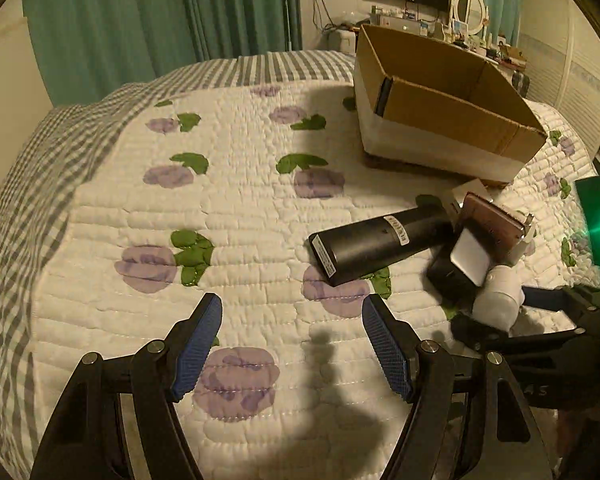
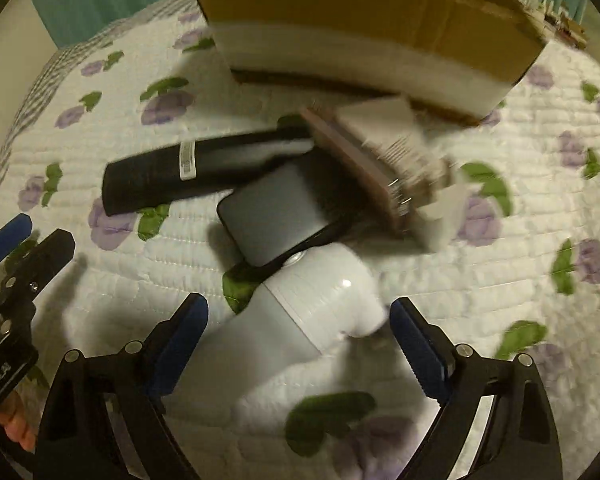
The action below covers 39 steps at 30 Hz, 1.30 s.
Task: Organize rigid objects
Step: 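Move both tools back to the pile and grasp the white hair dryer with right tool, then grasp the black power bank with left tool while right tool holds the hair dryer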
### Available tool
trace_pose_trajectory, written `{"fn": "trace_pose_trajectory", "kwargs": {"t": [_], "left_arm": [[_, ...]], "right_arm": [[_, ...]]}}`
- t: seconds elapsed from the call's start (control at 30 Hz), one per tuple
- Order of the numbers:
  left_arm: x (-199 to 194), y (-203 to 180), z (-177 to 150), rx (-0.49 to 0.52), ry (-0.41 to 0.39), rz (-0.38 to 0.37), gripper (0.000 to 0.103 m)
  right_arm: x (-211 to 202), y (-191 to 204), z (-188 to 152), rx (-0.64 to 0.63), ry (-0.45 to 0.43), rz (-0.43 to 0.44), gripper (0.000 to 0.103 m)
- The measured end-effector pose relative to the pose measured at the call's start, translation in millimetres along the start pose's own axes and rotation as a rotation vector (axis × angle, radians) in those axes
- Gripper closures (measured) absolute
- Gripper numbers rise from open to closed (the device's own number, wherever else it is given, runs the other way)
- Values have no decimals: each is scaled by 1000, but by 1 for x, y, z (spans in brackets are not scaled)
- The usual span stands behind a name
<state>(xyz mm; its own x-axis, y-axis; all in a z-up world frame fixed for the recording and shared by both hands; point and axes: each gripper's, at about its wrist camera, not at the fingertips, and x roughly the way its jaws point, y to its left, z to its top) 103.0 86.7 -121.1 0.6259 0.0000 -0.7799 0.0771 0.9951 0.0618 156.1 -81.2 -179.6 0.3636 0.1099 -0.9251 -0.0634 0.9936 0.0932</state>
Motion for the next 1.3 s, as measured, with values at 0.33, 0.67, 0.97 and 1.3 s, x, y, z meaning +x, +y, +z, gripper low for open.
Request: {"fn": "trace_pose_trajectory", "kwargs": {"t": [0.33, 0.67, 0.97, 1.3], "left_arm": [[-9, -7, 2, 6, 7, -14, 28], [-22, -50, 10, 51, 8, -40, 28], [15, -109, 22, 128, 69, -116, 28], [68, -142, 31, 221, 121, -140, 28]], "right_arm": [[-20, -17, -7, -2, -63, 7, 34], [-85, -58, -9, -21, -210, -2, 36], [-82, -102, 20, -96, -216, -29, 36], [-46, -127, 28, -68, -173, -24, 36]]}}
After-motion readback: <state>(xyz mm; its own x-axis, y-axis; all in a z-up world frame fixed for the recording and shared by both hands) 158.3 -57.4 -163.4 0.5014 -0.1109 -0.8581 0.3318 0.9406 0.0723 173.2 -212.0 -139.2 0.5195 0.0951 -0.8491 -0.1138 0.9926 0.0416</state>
